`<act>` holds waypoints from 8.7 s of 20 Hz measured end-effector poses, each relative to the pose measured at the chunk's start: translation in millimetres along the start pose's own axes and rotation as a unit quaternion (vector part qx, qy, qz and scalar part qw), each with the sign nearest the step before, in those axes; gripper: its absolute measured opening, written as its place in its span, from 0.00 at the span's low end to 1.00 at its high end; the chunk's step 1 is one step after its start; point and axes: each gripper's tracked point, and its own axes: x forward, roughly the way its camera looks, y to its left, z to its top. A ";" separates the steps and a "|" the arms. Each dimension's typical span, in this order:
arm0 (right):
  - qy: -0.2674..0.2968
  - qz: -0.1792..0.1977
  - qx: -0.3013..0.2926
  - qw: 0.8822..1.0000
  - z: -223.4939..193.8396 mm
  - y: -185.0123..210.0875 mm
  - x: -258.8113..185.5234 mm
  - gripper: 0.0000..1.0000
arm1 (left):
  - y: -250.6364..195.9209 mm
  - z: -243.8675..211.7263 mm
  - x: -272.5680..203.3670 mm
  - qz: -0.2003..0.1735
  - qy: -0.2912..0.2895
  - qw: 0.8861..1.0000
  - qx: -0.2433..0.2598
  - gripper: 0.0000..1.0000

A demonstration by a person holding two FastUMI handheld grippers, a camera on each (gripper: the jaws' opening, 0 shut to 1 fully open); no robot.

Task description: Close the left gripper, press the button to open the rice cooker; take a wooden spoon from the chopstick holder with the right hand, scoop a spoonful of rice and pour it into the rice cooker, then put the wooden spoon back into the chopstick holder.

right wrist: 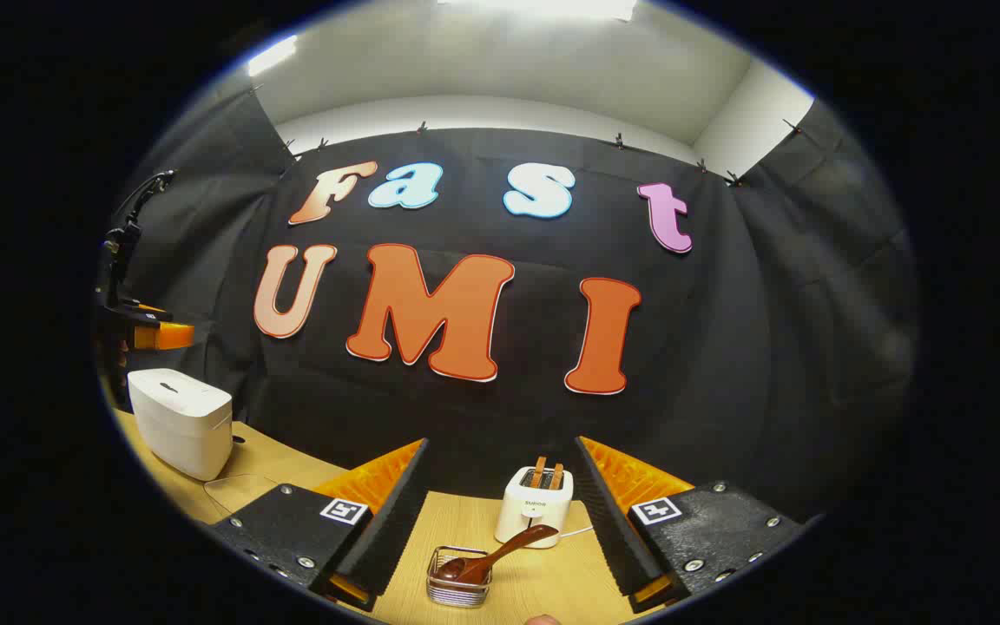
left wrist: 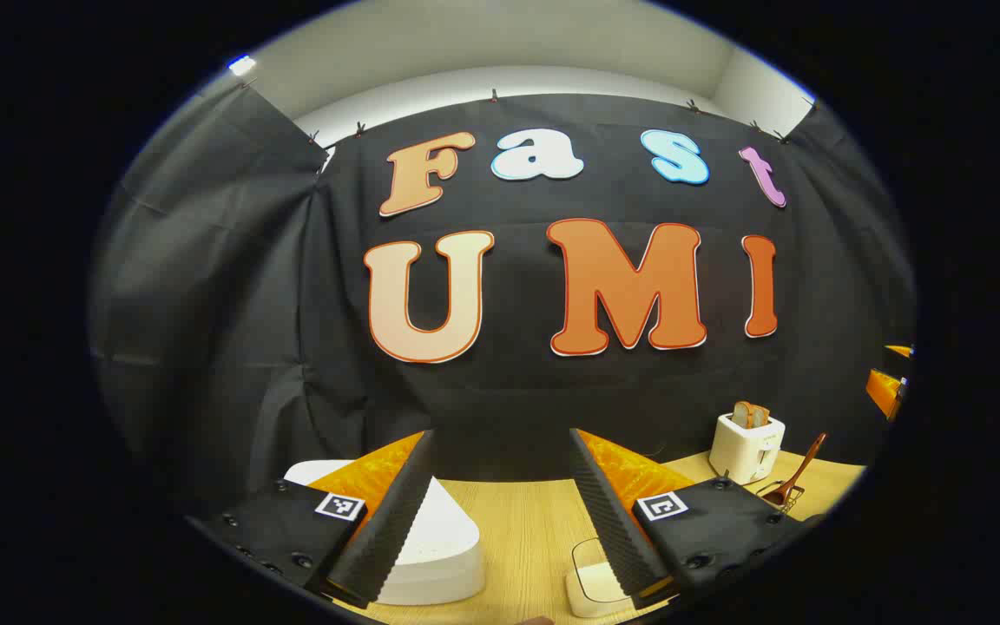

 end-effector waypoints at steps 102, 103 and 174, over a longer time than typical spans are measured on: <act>0.233 0.000 0.280 0.931 -205.4 -12.9 74.5 0.27 | 43.1 -50.7 48.3 0.033 0.084 0.996 0.014 0.65; 0.231 0.001 0.284 0.930 -204.4 -13.2 73.4 0.32 | 41.9 -51.6 46.7 0.030 0.086 0.996 0.013 0.65; 0.178 0.176 0.063 0.966 -132.4 233.5 43.1 0.12 | 102.3 -106.3 -5.2 0.099 0.051 0.992 0.050 1.00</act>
